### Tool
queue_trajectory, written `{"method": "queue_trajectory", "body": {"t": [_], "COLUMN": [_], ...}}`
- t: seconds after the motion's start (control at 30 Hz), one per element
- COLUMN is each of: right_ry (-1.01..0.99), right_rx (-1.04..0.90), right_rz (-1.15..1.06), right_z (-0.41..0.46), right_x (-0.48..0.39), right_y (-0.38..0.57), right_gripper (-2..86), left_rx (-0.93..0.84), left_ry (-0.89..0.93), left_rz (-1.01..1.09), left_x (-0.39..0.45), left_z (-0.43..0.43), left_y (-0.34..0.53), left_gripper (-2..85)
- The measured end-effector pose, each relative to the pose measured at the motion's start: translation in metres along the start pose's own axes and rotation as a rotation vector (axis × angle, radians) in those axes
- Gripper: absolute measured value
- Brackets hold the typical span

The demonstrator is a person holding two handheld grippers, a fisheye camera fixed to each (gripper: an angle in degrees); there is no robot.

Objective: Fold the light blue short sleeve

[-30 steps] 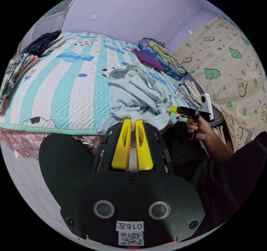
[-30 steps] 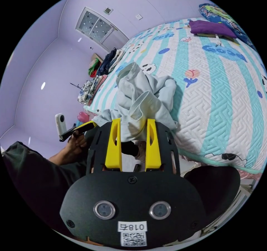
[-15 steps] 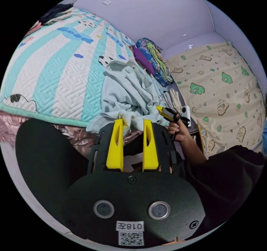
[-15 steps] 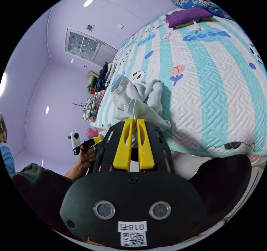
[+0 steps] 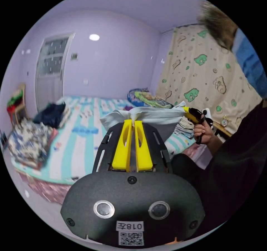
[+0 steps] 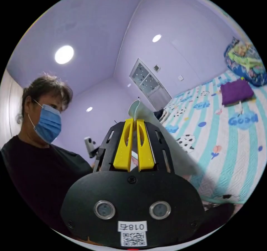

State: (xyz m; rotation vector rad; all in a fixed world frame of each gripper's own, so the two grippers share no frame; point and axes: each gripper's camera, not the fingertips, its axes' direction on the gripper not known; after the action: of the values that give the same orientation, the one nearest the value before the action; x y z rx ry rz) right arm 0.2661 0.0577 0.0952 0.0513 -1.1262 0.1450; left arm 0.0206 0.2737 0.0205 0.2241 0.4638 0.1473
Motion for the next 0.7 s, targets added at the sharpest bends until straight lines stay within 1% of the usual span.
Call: {"method": "queue_trajectory", "body": {"t": [0.03,0.07,0.1,0.17,0.2,0.27,0.33,0.37,0.4,0.47,0.5,0.57,0.63,0.67,0.7], "right_ry": [0.096,0.132,0.138,0.156,0.179,0.293,0.276,0.273,0.282,0.356,0.365,0.365,0.363,0.362,0.351], "right_rx": [-0.079,-0.127,-0.137,-0.127,-0.132,-0.22,-0.256,-0.229,-0.209,-0.18,-0.184,-0.228,-0.28,-0.316,-0.336], "right_rz": [0.004,0.0,-0.019,-0.123,-0.133,-0.111,-0.05,-0.061,-0.087,-0.167,-0.167,-0.082,0.011,0.084,0.133], "right_z": [0.009,0.016,0.018,0.025,0.028,0.054,0.071,0.074,0.074,0.075,0.076,0.087,0.101,0.109,0.113], "right_x": [-0.002,-0.005,-0.01,-0.033,-0.034,-0.014,0.01,0.012,0.008,-0.003,-0.001,0.029,0.062,0.086,0.099], "right_y": [-0.009,-0.016,-0.018,-0.024,-0.026,-0.036,-0.042,-0.047,-0.049,-0.055,-0.055,-0.044,-0.023,-0.005,0.004], "right_gripper": [0.8,0.7,0.7,0.7,0.7,0.8,0.8,0.8,0.8,0.9,0.9,1.1,1.3,1.5,1.6], "left_rx": [0.007,0.015,0.047,0.093,0.103,0.066,0.011,0.019,0.077,0.109,0.098,0.023,-0.124,-0.158,-0.23], "left_ry": [0.008,0.022,0.035,-0.022,-0.045,-0.023,-0.004,0.003,0.0,-0.067,-0.075,-0.054,-0.067,-0.069,-0.066], "left_rz": [-0.005,-0.021,-0.039,0.005,0.028,0.008,-0.06,-0.073,-0.049,0.029,0.033,-0.04,-0.138,-0.162,-0.221], "left_x": [-0.002,-0.004,-0.005,0.003,0.005,-0.003,-0.023,-0.025,-0.021,-0.008,-0.006,-0.014,-0.023,-0.025,-0.031], "left_z": [0.0,0.001,-0.002,-0.009,-0.007,0.018,0.062,0.066,0.063,0.056,0.058,0.075,0.107,0.115,0.129], "left_y": [-0.003,-0.004,-0.007,-0.013,-0.015,-0.013,-0.007,-0.008,-0.011,-0.014,-0.006,0.023,0.081,0.097,0.127], "left_gripper": [-1.0,-1.0,-1.0,-1.0,-1.0,-1.0,-1.0,-1.0,-1.0,-1.0,-1.0,-1.0,-1.0,-1.0,-1.0]}}
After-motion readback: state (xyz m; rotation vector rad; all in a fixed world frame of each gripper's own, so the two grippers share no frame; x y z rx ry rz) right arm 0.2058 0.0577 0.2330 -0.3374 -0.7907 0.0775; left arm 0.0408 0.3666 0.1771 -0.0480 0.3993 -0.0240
